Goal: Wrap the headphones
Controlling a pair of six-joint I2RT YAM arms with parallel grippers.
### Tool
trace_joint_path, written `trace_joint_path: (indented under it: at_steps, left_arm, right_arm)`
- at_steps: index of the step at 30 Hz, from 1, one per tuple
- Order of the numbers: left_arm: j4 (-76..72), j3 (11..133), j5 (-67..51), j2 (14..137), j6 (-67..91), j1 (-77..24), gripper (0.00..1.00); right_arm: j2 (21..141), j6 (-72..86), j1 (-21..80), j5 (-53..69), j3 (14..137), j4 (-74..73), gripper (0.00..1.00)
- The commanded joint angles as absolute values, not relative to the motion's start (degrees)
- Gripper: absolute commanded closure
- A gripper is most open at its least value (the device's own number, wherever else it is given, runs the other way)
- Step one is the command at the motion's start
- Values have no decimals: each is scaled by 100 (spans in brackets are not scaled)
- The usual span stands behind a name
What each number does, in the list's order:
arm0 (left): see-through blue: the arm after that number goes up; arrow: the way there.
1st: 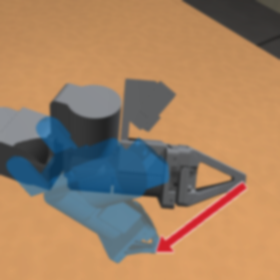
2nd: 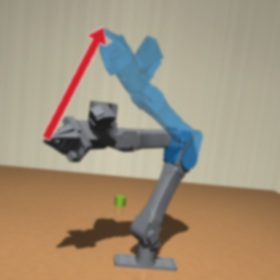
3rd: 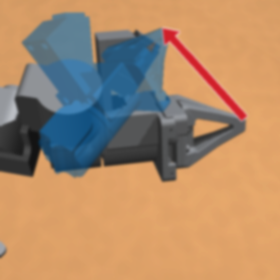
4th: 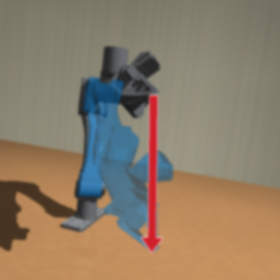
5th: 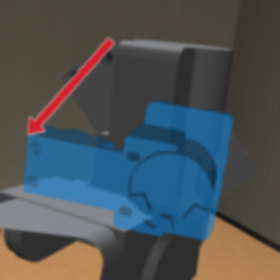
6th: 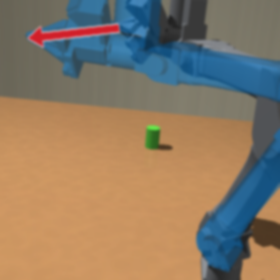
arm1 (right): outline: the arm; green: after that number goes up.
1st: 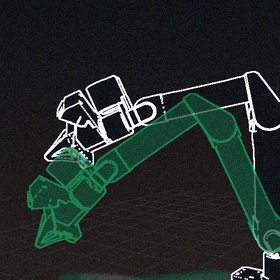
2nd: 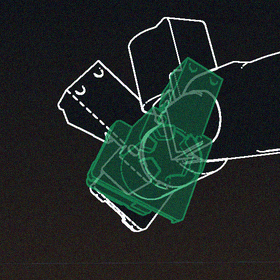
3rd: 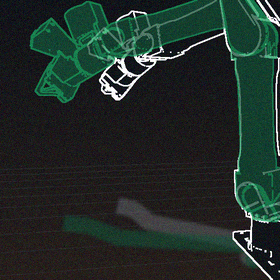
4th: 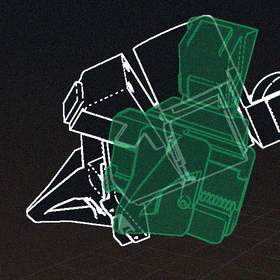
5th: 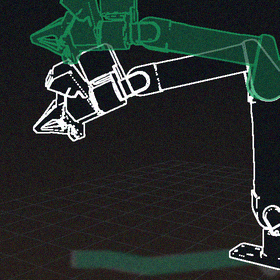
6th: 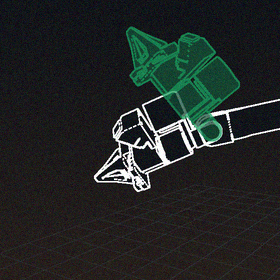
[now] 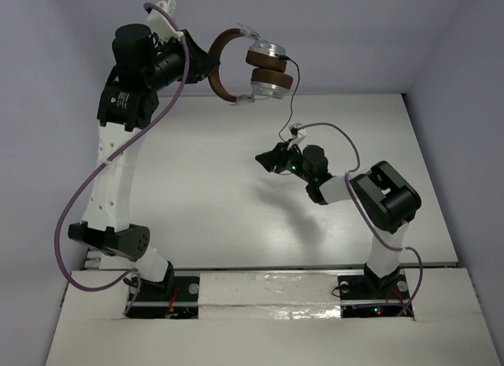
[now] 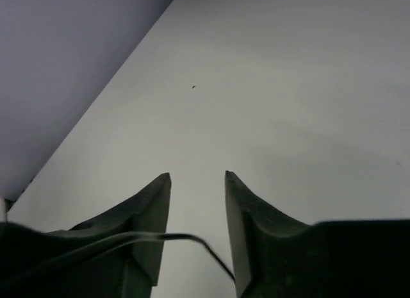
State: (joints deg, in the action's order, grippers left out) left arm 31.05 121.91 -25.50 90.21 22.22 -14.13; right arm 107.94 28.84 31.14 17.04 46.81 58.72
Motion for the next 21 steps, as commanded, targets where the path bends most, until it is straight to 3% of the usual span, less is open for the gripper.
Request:
trace_joint_path:
  at_steps: [1,5,6,10,18,21]
  left_arm:
    - [2593,12181,-2584,8763,2435,-1319,100]
    - [2462,12156,-2374,8807,2522,-1205,100]
    - [2383,12155,-2312,8824,2522,-1204,100]
    - [1777,11544,-1618,8641,2837,-1204,100]
    - [468,9573,-143,8245,3348,-1143,100]
    - [-190,8624,-167,8069,3768,-1029,100]
  right_arm:
    - [10881,3006,3226,1775,4975,6478,58]
    - [10610,3251,3331,1740,4511,6644,96]
    - [10608,3313,3392,1723,4413,6610,100]
    - [9934,3253,3813,1302,4280,5655,100]
    - [8790,2971,4772,10,4720,1887,100]
    - [8457,2927,4825,-526,4702,796,100]
